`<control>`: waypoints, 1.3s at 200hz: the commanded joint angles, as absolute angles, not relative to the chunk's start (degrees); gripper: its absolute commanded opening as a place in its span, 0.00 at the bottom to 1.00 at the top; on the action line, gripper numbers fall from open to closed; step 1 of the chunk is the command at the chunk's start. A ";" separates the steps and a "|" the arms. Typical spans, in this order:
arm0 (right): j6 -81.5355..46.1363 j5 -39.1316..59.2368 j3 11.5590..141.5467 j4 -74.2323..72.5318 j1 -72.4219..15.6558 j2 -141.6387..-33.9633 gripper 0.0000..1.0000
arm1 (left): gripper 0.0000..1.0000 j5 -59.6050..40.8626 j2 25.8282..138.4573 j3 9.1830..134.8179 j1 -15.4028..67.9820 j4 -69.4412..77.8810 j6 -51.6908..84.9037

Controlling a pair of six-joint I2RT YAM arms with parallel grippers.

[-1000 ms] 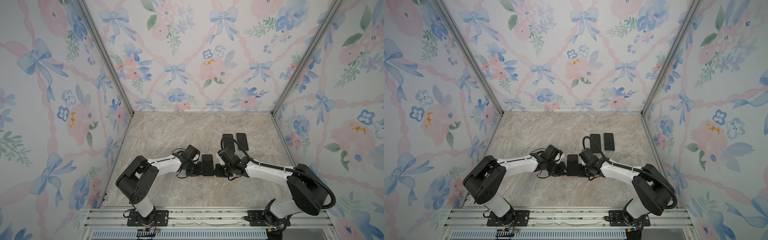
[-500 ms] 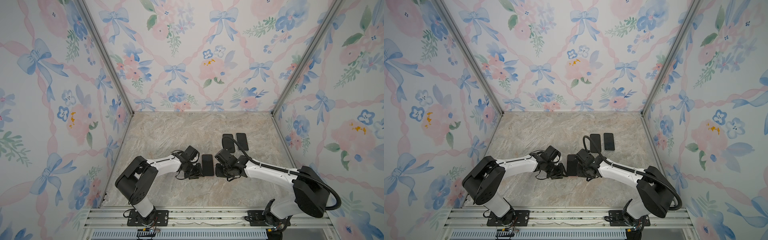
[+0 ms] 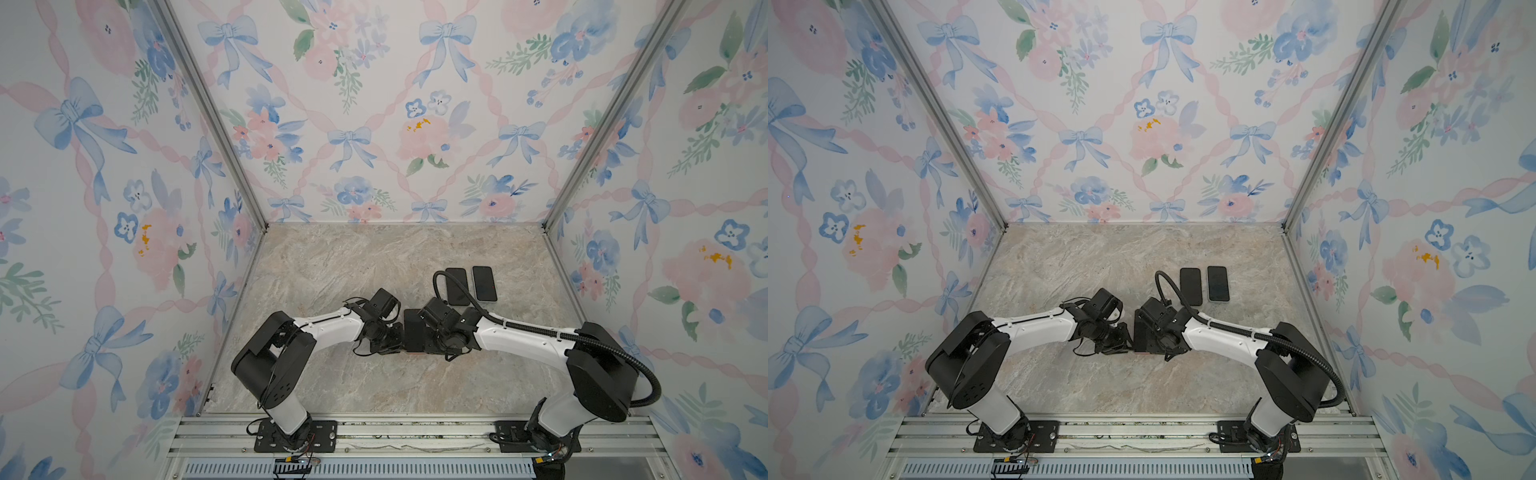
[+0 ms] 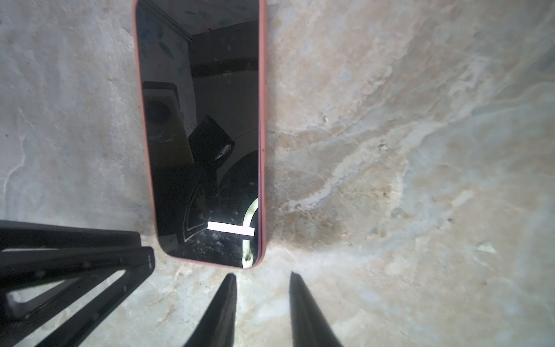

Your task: Put the phone into the phone case

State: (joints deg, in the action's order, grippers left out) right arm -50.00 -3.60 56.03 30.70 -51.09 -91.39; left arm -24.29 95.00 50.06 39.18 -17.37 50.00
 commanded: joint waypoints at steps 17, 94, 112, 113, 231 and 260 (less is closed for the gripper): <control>-50.01 -1.20 55.73 29.14 -50.63 -93.29 0.31 | 0.25 -24.17 97.13 51.72 39.31 -18.46 49.40; -49.61 1.24 55.45 27.18 -49.86 -94.50 0.27 | 0.16 -24.35 98.00 51.42 39.80 -18.50 49.34; -49.42 1.49 55.63 27.12 -49.86 -94.51 0.27 | 0.14 -24.09 98.24 51.09 39.90 -18.41 49.22; -49.41 1.49 55.63 27.10 -49.84 -94.50 0.27 | 0.14 -24.08 98.25 51.08 39.90 -18.44 49.22; -50.61 3.16 52.56 24.24 -48.37 -94.29 0.27 | 0.07 -23.55 97.38 50.19 39.91 -18.46 49.13; -50.73 3.86 52.04 23.46 -47.98 -94.42 0.27 | 0.07 -23.64 97.58 50.19 39.97 -18.46 49.14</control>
State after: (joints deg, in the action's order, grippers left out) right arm -50.19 2.85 53.19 24.43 -48.69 -93.89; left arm -24.49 97.23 50.92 39.66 -17.30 49.95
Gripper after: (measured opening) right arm 0.269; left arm 0.071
